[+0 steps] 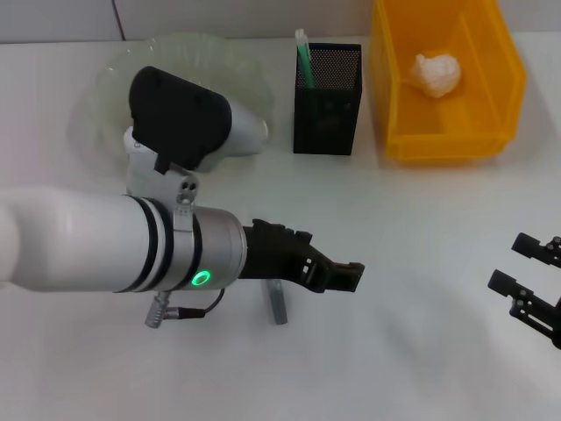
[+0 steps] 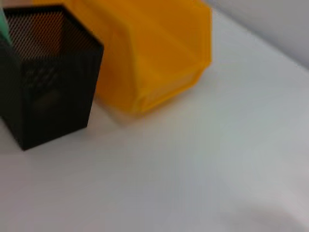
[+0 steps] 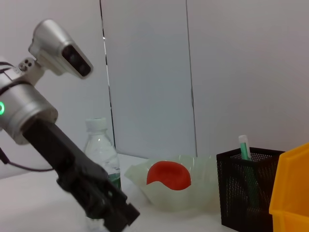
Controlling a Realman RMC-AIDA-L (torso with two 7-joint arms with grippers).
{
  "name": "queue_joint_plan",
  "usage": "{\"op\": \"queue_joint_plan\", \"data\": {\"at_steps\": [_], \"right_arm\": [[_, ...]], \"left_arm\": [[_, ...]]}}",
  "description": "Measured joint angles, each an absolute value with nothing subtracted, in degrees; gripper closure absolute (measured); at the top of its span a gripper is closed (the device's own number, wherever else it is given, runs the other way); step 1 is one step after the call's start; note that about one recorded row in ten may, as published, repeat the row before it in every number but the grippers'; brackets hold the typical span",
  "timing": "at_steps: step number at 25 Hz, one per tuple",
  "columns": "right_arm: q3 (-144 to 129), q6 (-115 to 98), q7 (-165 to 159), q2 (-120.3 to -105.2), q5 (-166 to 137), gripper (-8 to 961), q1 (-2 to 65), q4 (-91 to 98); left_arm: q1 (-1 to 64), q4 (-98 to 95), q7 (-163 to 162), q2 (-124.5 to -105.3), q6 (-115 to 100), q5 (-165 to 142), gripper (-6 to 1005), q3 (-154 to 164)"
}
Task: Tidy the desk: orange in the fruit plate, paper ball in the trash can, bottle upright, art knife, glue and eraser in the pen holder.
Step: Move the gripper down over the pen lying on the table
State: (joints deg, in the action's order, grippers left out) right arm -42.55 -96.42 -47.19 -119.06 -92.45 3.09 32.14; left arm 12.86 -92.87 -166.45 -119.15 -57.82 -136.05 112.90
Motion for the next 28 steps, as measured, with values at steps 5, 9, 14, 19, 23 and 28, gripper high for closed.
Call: {"op": "queue_joint_plan", "data": {"at_steps": [5,9,14,19,23,28], "right_arm": [[-42.9,-95.8,-47.2,-119.05,-92.5,391,4.5,30.9],[-43.0,-95.2,-47.2,-119.02,-92.6,391,5.2,30.6],[-43.0,-94.8,-47.1,-119.03,-92.7,391,5.8,30.2],[-43.1,-94.6,-47.1,-119.06,-92.7,392,6.0,29.9],[-43.1,-94.5,-47.1,-119.08,-92.7,392,6.1,29.7],[-43.1,-94.5,-47.1,-119.09,-92.7,393,6.1,29.6]], "left_arm": [[13.0,-90.7,-166.0,-119.18,-55.7,-136.1,189,112.4],[12.0,-90.2,-165.6,-119.18,-55.3,-137.3,192,111.6],[12.4,-87.6,-165.3,-119.18,-55.0,-138.7,193,111.3],[12.9,-86.6,-165.2,-119.18,-54.6,-142.0,195,111.8],[13.4,-85.5,-165.1,-119.18,-54.0,-142.3,196,112.0],[14.5,-84.2,-165.0,-119.18,-53.9,-142.4,198,112.6]]}}
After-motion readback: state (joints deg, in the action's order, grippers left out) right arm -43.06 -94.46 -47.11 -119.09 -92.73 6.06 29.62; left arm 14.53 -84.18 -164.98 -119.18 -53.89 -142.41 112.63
